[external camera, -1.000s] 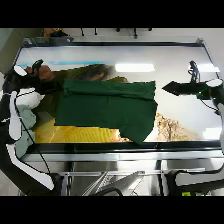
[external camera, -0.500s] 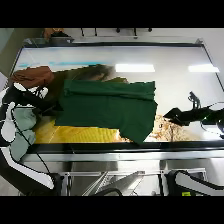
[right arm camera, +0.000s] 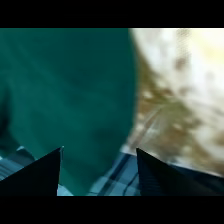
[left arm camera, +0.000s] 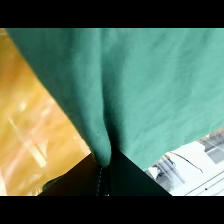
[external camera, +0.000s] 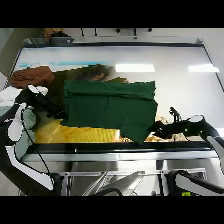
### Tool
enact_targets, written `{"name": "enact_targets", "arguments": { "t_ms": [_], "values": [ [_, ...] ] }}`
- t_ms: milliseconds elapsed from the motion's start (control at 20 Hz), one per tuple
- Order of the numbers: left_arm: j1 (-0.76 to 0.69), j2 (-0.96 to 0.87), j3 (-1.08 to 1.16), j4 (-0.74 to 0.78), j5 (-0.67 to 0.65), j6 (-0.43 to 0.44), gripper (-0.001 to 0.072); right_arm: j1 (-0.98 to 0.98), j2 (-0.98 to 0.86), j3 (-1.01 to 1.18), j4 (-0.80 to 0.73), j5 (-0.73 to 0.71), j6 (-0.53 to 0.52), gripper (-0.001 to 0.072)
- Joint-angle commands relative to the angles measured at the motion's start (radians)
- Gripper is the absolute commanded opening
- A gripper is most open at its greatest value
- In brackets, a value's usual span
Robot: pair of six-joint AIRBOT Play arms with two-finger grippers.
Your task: Fold the shirts.
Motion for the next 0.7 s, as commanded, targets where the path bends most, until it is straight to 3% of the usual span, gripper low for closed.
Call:
{"name": "enact_targets", "arguments": {
  "t_ms": [0,50,150,250,300,350,650],
  "values": [
    [-0.012,0.002,-0.001,-0.002,-0.027,-0.003,0.0007,0.134,-0.042,-0.017,0.069,-0.098,-0.010,0.0523],
    [-0.012,0.002,-0.001,-0.003,-0.034,-0.003,0.0007,0.167,-0.056,-0.017,0.091,-0.108,-0.012,0.0515],
    [-0.012,0.011,-0.001,-0.002,-0.047,-0.004,0.0007,0.191,-0.058,-0.016,0.145,-0.092,-0.065,0.0328],
    [-0.011,0.048,-0.001,0.000,-0.038,-0.010,0.0006,0.179,-0.036,0.002,0.183,-0.025,-0.103,0.0232],
    [-0.011,0.073,-0.002,0.002,-0.039,-0.016,0.0006,0.167,-0.012,0.010,0.169,0.012,-0.101,0.0073],
    [-0.011,0.102,-0.008,0.011,-0.044,-0.031,0.0006,0.149,0.014,0.011,0.157,0.039,-0.095,0.0017],
    [-0.009,0.306,-0.272,0.119,-0.056,-0.097,0.0006,0.011,0.250,0.009,-0.235,0.183,0.162,0.0019]
  ]
}}
